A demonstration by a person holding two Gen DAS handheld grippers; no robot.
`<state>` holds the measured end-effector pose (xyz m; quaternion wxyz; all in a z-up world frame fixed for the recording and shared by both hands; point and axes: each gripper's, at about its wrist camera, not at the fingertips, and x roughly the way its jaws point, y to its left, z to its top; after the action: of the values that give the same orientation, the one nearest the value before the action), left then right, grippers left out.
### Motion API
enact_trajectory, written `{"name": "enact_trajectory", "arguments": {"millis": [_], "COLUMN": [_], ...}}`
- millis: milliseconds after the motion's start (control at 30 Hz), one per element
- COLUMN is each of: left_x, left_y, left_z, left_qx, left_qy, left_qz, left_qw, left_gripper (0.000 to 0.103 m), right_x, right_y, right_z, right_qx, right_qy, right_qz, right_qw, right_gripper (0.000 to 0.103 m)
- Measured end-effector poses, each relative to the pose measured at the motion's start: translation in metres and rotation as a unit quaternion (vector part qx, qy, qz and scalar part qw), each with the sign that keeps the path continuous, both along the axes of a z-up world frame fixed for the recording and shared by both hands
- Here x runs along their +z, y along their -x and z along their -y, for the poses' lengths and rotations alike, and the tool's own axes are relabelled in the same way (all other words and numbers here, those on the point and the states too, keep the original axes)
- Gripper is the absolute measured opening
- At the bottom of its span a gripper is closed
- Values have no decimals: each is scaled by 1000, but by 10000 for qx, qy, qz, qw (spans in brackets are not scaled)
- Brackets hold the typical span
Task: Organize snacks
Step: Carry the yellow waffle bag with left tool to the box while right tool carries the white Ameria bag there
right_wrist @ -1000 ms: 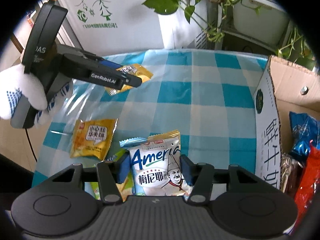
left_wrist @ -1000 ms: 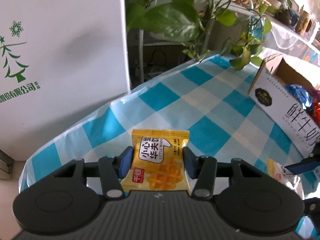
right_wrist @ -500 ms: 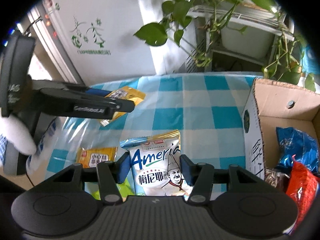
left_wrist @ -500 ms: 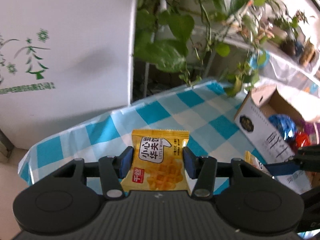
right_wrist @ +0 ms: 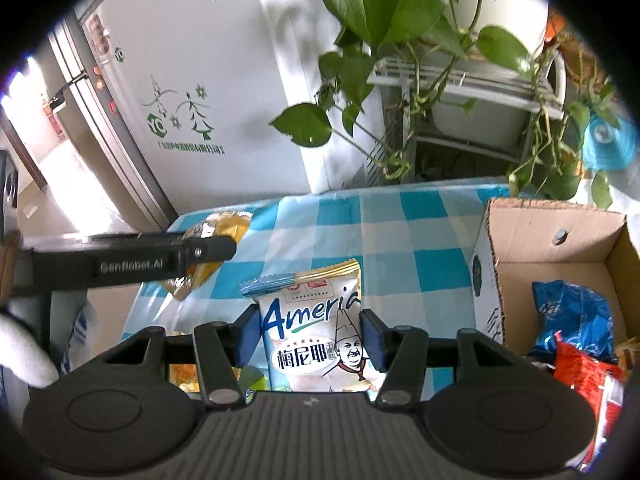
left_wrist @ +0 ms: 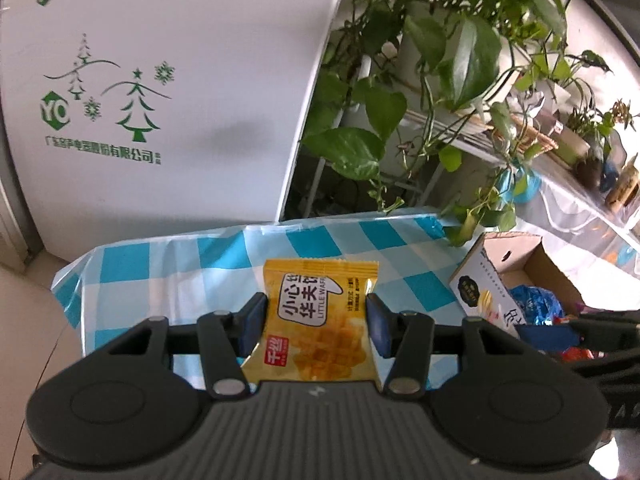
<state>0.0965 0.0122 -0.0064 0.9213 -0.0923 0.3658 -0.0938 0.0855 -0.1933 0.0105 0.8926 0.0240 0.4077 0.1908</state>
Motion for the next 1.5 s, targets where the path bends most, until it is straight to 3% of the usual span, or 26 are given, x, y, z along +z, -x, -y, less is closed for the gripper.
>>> {"name": "enact_trajectory", "arguments": {"millis": [267,700,1100,1500], "left_x": [5,17,32,26], "left_y": [26,51,47,38], "left_z": [12,47,120,194], "left_qx": [92,-64,-664,-1313], "left_qy": [-120,-65,236,635], "left_qz": [262,471,608,495], "left_qw": [9995,9989,9957,9881], "left_gripper": [52,52,52,52], "right_x": [16,33,57,55], "right_y": [22,23,29,33], "right_z": [15,64,129,177], "right_qx": [-244,-736,-1367,-2290], "right_qy": [-50,-231,-488,-669], "right_qz": [282,615,974,898], "right_qw": [9993,9951,9846,9670], "right_gripper": [60,60,60,60]}}
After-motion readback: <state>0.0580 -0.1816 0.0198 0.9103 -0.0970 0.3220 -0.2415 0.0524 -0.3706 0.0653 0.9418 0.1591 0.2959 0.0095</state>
